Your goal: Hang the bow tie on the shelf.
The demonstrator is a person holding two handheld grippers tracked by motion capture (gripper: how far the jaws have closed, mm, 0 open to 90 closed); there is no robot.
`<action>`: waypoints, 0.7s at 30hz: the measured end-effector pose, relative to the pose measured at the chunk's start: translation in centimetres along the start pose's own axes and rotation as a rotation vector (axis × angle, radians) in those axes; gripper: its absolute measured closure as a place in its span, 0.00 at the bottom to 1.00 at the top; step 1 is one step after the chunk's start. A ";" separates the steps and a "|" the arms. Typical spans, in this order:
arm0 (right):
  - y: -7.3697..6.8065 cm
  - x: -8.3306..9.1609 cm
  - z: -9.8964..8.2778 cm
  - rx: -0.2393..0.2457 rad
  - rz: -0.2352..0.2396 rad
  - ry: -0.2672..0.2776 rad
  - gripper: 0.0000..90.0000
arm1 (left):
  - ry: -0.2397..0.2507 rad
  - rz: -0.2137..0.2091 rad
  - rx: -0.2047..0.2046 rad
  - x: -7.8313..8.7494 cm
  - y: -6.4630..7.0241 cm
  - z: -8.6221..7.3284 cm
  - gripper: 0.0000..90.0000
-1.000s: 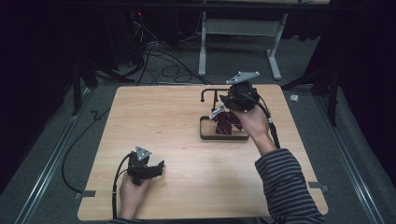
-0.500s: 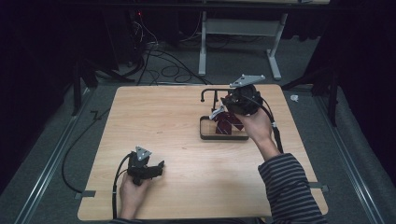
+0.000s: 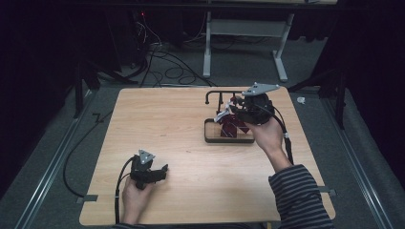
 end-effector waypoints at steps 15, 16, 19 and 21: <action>0.3 1.9 -2.1 -0.057 -0.010 0.021 0.67 | 0.000 0.000 0.000 0.0 0.0 0.0 0.22; 0.3 2.0 -2.2 -0.066 -0.010 0.024 0.67 | 0.000 0.000 0.000 0.0 0.0 0.0 0.22; 0.5 2.5 -2.9 -0.085 -0.013 0.030 0.67 | 0.000 0.000 0.000 0.0 0.0 0.0 0.22; 0.6 2.8 -3.5 -0.102 -0.018 0.031 0.67 | 0.000 0.000 0.000 0.0 0.0 0.0 0.22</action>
Point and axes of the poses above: each handheld gripper's, and its own axes: x roughly backward along the jaws, z roughly out of its top, y roughly to its right, the point moved 5 cm from there along -x, roughly forward along the jaws, and after that the axes turned 14 degrees about y, right-handed, at the moved point
